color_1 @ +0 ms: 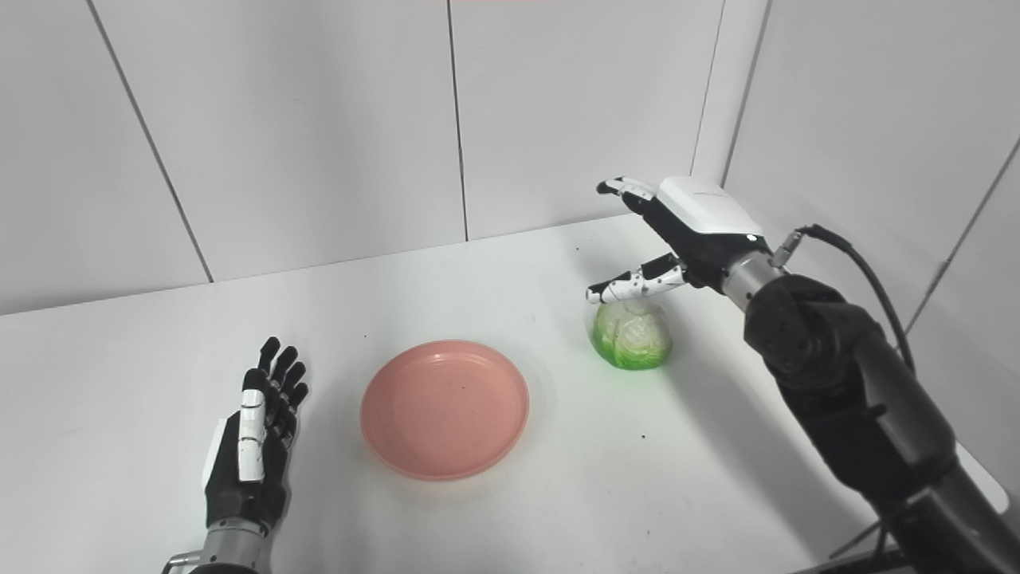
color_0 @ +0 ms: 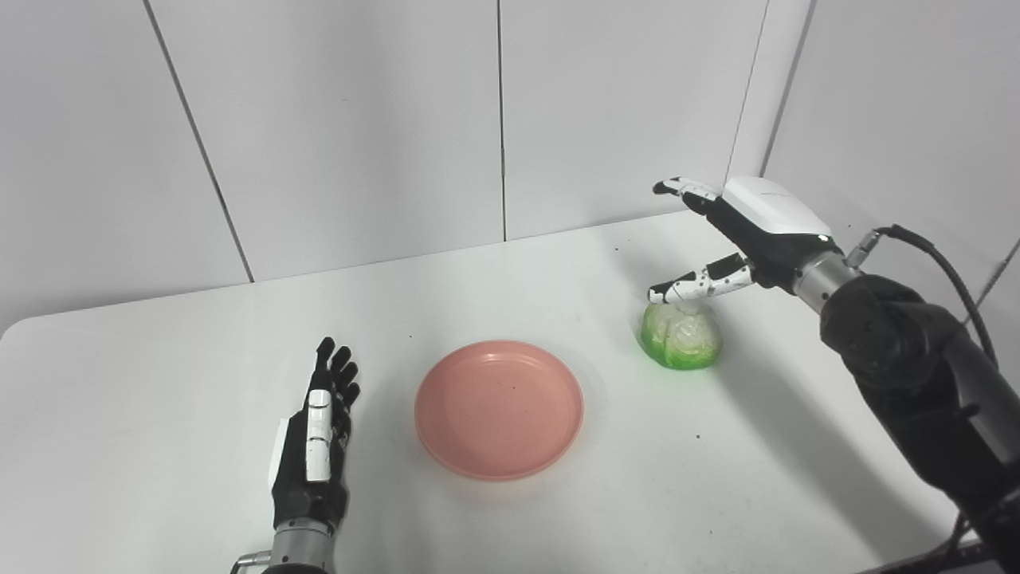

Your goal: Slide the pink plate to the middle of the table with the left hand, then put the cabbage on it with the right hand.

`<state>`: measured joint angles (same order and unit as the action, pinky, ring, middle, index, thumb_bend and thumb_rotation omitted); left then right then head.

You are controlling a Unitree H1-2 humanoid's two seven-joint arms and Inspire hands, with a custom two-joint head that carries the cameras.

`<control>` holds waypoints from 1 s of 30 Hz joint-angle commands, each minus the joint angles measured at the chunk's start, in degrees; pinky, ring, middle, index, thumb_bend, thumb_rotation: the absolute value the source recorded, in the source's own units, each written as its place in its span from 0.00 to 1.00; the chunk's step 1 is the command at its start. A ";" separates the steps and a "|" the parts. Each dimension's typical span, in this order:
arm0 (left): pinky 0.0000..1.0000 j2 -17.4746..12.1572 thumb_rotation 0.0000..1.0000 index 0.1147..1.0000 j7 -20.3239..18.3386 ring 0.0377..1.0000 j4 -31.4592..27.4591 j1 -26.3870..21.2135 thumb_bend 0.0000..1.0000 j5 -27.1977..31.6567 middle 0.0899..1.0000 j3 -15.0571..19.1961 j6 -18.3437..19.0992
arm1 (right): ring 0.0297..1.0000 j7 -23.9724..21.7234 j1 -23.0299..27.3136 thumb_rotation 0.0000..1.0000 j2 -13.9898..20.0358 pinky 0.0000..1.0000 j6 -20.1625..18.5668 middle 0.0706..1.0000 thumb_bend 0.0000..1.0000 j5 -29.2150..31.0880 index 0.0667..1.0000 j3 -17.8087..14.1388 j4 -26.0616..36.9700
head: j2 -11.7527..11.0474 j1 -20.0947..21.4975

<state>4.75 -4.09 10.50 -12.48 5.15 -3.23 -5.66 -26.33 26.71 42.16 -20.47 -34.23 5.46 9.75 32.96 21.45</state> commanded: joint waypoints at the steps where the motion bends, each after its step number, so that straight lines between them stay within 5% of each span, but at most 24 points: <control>1: 0.98 -0.52 1.00 0.96 -0.84 0.98 -0.69 0.26 0.64 0.07 0.98 -0.06 -2.14 | 0.94 0.64 2.83 0.46 1.81 0.88 2.03 0.93 0.97 -0.92 0.88 0.17 -0.73 | 0.31 0.02; 7: 0.97 -0.51 1.00 0.97 -1.19 0.97 -0.77 0.28 0.64 0.41 0.98 0.14 -2.06 | 0.94 0.63 3.91 0.42 2.20 0.89 1.70 0.93 1.00 -2.81 0.91 2.29 -6.82 | 0.65 -0.32; 13: 0.97 -0.73 1.00 0.96 -1.62 0.97 -1.24 0.33 0.65 0.43 0.98 0.27 -1.14 | 0.95 0.05 3.63 0.40 1.09 0.78 0.28 0.96 1.00 -2.90 0.93 2.64 -7.90 | 1.16 -0.15; 24: 0.96 -0.36 0.99 0.96 -1.70 0.97 -2.29 0.78 0.64 0.45 0.97 0.30 -0.76 | 0.94 0.63 3.48 0.39 -1.66 0.79 1.11 0.97 0.99 -3.76 0.95 4.51 -11.04 | 1.84 -0.43; 30: 0.96 -0.11 0.99 0.96 -1.61 0.97 -2.70 0.88 0.63 0.40 0.97 0.29 -0.58 | 0.91 0.45 3.41 0.34 -3.53 0.72 0.80 0.97 0.98 -3.55 0.95 5.25 -12.76 | 1.81 -0.40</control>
<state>4.62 -5.37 8.95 -11.39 5.18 -2.80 -5.46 -26.83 27.42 37.90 -20.26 -37.99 11.09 -3.50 34.80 21.09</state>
